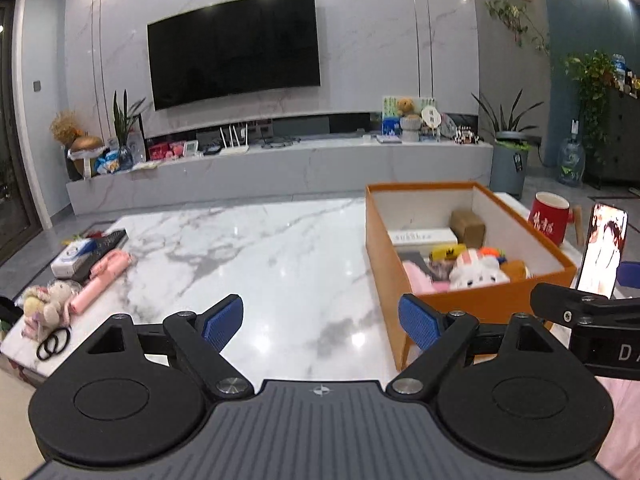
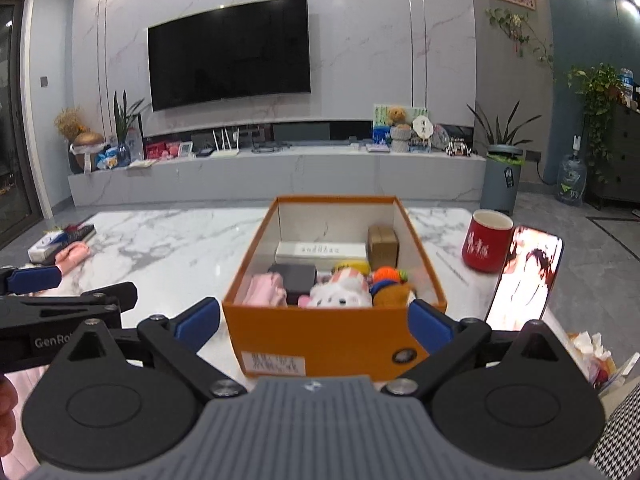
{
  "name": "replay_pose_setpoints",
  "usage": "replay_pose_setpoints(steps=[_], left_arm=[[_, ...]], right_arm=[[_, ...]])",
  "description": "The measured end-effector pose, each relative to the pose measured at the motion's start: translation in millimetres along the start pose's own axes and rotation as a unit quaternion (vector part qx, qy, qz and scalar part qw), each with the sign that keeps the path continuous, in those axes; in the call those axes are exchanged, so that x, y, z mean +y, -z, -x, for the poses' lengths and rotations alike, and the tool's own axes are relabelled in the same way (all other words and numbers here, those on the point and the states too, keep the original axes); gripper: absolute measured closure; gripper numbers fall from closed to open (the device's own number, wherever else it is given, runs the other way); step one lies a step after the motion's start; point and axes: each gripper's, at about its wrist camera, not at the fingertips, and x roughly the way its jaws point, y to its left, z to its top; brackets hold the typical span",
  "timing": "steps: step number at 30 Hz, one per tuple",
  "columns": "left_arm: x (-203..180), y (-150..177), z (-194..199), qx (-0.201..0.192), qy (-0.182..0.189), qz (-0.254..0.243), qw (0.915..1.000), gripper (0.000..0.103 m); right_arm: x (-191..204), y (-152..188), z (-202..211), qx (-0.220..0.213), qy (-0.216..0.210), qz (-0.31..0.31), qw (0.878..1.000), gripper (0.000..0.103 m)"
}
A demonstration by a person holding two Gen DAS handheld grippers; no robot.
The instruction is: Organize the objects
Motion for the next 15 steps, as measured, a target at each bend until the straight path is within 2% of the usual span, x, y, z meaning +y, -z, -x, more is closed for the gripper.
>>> replay_pose_setpoints(steps=[6, 15], left_arm=[[-3, 9, -6, 0.009, 0.002, 0.002, 1.0, 0.001], [-4, 12, -9, 0.023, -0.004, -0.003, 0.9997, 0.001]], right_arm=[[-9, 12, -12, 0.03, -0.009, -0.023, 0.999, 0.003], [-10, 13, -17, 0.033, -0.012, -0.029, 0.999, 0.003]])
